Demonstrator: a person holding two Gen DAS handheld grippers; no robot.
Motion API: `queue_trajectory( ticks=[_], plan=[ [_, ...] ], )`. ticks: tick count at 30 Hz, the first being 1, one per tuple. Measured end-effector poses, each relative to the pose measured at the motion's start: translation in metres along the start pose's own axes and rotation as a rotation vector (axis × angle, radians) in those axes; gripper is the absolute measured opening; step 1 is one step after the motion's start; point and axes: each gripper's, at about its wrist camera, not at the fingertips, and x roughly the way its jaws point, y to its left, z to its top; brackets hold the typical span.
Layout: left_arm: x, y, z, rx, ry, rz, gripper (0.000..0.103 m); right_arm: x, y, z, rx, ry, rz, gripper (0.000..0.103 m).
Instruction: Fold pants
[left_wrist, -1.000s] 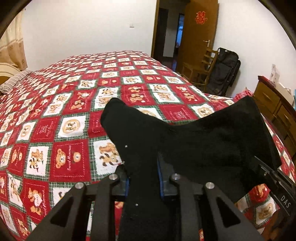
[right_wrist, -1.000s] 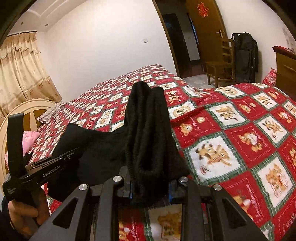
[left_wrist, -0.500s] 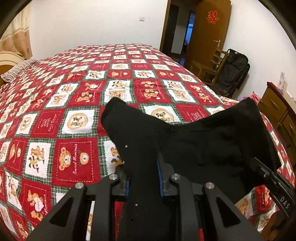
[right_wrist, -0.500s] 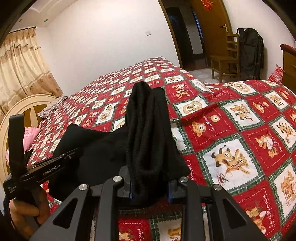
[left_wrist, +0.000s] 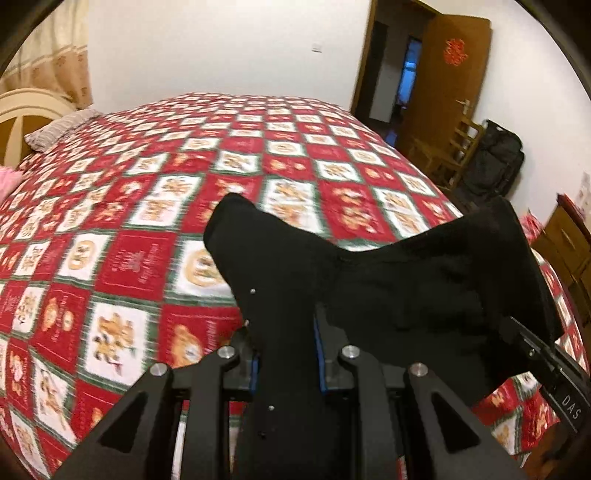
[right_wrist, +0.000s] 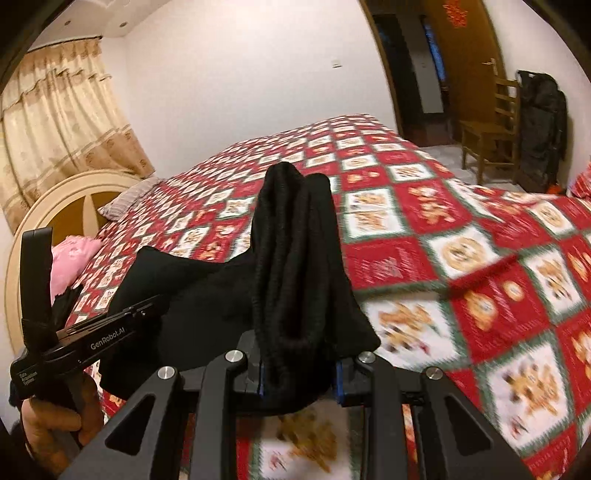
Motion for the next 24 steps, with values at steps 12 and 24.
queue_trajectory(
  ticks=[12,24],
  plan=[
    [0.004,0.068,0.019,-0.109,-0.036,0.148,0.023,0.068,0.056,0.025,-0.072,0.051,0.110,0.026],
    [0.008,0.100,0.026,-0.163,-0.045,0.229,0.023,0.097,0.077,0.034,-0.126,0.072,0.131,0.026]
  ],
)
